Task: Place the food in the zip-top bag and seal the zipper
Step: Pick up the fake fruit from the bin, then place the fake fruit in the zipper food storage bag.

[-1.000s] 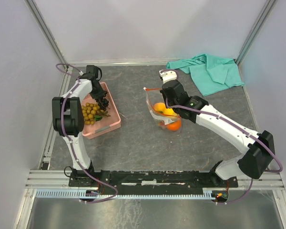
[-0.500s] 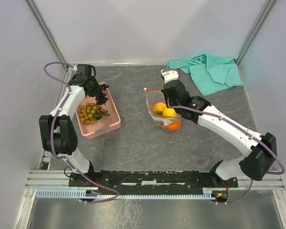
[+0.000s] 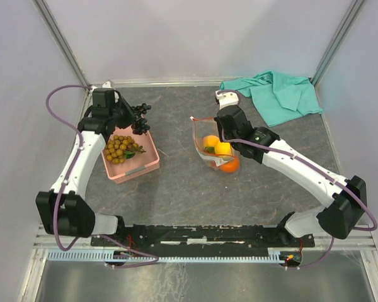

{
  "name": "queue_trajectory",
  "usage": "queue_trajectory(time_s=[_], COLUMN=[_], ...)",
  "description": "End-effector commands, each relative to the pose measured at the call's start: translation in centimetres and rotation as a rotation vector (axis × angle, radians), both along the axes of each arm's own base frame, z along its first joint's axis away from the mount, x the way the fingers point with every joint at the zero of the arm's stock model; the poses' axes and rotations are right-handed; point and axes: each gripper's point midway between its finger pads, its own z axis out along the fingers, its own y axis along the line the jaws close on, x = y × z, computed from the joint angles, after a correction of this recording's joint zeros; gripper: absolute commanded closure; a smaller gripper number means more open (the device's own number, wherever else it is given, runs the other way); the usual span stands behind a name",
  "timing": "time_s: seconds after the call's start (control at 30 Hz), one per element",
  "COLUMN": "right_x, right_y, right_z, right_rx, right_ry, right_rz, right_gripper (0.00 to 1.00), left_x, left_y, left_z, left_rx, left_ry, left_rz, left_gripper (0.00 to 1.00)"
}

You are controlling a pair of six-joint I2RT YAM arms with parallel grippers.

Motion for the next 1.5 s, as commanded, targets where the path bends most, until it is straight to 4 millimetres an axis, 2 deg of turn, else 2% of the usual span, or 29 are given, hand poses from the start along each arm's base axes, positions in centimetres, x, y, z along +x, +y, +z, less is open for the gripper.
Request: queue_trajectory(time_s=[0.0, 0.27, 0.53, 0.67, 0.83, 0.93, 1.1, 1.3, 1.47], right_x=[0.2, 0.7, 1.1, 1.0, 0.8, 0.7, 0.6, 0.8, 0.9], right_y=[0.4, 1.5, 2.2, 2.5, 2.8, 2.9, 2.9, 3.0, 3.0], right_z=[2.6, 2.1, 1.6, 1.6, 1.6, 1.5, 1.7, 2.2, 2.4], right_rx=[0.110, 0.180, 0.243, 0.269, 0.297, 0.307, 0.315, 0.325, 0.326], right_ry=[-0.067, -0.068, -0.073, -0.070, -0.065, -0.061, -0.065, -0.070, -0.076], right_rz=[-0.030, -0.038, -0.061, -0.061, -0.055, -0.051, -0.049, -0.051, -0.057], right_gripper=[0.99, 0.98, 0.98, 0.98, 0.98, 0.98, 0.98, 0.98, 0.98], left_x=[-2.0, -5.3, -7.8, -8.3, -8.4, -8.1, -7.6, -7.7, -8.1], left_y=[-4.1, -10.6, -15.0, -17.0, -18.2, -19.0, -21.1, -23.0, -23.6], left_z=[4.3, 7.2, 11.9, 13.3, 14.5, 14.6, 13.7, 11.4, 8.7], left_rx=[-0.175, -0.368, -0.598, -0.692, -0.742, -0.758, -0.747, -0.707, -0.653], left_ry=[-0.096, -0.125, -0.215, -0.245, -0.295, -0.307, -0.301, -0.261, -0.213], left_rz=[-0.041, -0.107, -0.123, -0.129, -0.112, -0.109, -0.124, -0.116, -0.095], left_gripper=[0.95, 0.97, 0.97, 0.97, 0.97, 0.97, 0.97, 0.97, 0.97])
